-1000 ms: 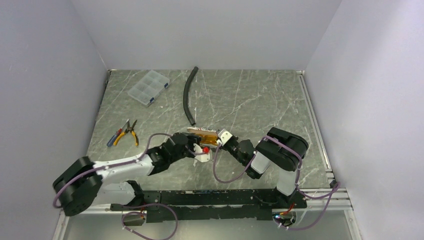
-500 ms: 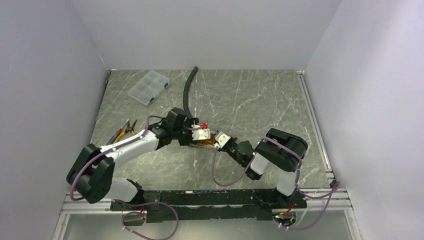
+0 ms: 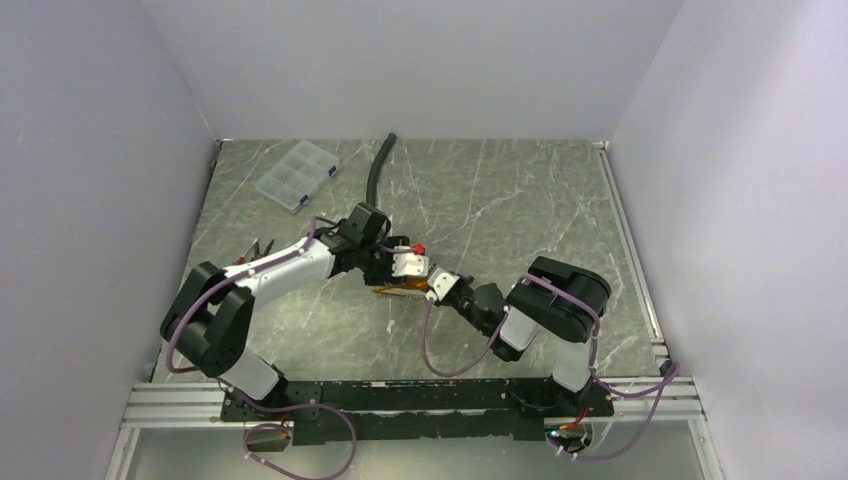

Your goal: Organize the sunglasses

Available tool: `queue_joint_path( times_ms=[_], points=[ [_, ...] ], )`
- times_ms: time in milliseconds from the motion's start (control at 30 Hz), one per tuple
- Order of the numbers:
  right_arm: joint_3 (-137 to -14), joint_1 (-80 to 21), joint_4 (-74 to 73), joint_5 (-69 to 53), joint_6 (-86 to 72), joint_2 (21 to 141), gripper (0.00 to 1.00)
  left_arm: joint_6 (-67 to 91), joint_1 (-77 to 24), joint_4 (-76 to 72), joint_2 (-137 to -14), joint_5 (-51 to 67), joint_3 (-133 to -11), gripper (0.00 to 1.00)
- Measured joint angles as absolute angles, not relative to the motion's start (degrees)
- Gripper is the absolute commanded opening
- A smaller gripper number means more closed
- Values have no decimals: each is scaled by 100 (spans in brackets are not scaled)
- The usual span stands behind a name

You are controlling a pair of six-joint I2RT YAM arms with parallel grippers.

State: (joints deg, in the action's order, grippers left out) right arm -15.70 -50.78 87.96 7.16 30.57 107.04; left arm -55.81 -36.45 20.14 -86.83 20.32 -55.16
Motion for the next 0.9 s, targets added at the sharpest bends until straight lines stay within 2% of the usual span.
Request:
queue_joint_path(
  times_ms=[167, 500, 767, 833, 900],
  points=[
    [-1568, -5085, 8796, 718, 3100, 10728, 0, -5704, -3618, 2134, -9028, 2075, -5642, 39],
    [-1570, -5122, 8796, 749, 3146, 10766, 0, -5712, -3629, 1688, -8827, 2005, -5310, 4],
    [-1575, -5175, 8799, 685, 3116, 10766, 0, -5408, -3839, 762, -8204, 1579, -4418, 3],
    [-1573, -5175, 8796, 692, 3030, 10766, 7, -5417, -3955, 381, -8090, 1350, -4156, 3],
    [-1566, -5172, 8796, 672, 2980, 10766, 18, -5384, -4062, -25, -8005, 1118, -3924, 3]
  ],
)
